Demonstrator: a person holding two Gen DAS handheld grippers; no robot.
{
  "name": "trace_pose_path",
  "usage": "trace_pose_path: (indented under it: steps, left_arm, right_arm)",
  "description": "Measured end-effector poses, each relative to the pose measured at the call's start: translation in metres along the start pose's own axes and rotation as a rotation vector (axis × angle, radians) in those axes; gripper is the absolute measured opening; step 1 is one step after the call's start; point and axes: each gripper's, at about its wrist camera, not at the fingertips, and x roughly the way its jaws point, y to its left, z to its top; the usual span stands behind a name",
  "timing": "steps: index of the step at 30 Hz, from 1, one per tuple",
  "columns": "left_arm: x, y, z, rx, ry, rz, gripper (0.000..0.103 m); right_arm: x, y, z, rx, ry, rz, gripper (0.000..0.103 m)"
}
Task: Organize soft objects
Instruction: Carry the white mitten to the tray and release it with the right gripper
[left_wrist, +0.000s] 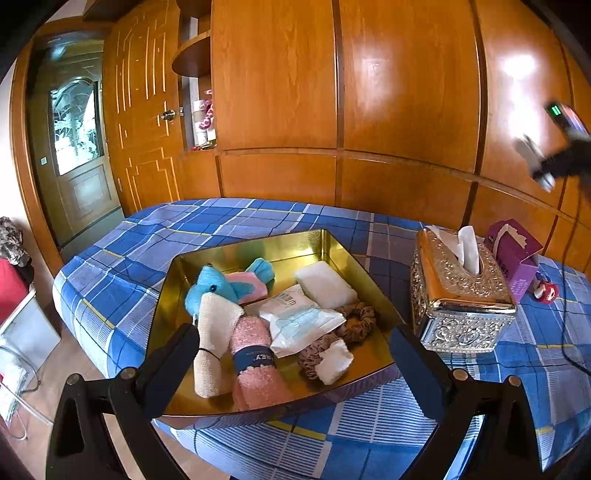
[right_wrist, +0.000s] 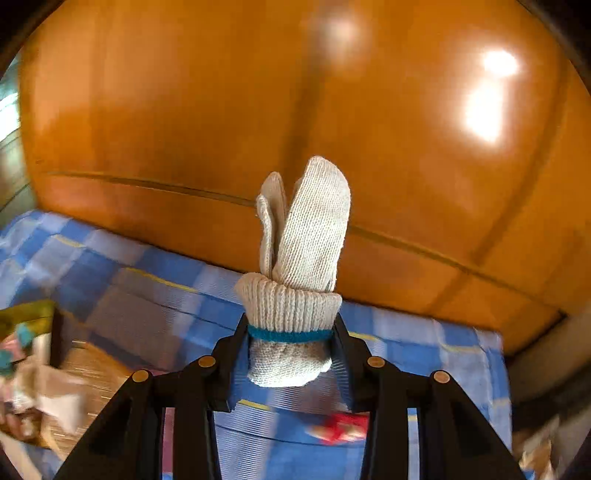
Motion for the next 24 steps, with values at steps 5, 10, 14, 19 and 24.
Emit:
trace_pose_path:
  steps: [5,10,14,19,24]
  left_arm:
    - [0.001,0.007,-0.003,-0.005,0.017,0.018,0.103]
    - [0.002,0.022,-0.006,-0.027,0.039,0.036,0.103]
    - [0.001,0.042,-0.006,-0.065,0.042,0.062,0.103]
    - [-0.003,0.072,-0.007,-0.128,0.028,0.104,0.103]
    - [-0.002,0.095,-0.008,-0.192,0.025,0.112,0.103]
  right_arm:
    - [-0.012,0.091,0.013,-0.125,-0.028,0.166,0.039]
    - [-0.022,0.187,0.004,-0.254,-0.021,0.340,0.039]
    - [-0.023,0.247,-0.017,-0.325,0.015,0.462,0.039]
    - [-0.011,0.298,-0.057,-0.376,0.081,0.574,0.039]
    - [-0.005,0.328,-0.093,-0.414,0.148,0.640,0.039]
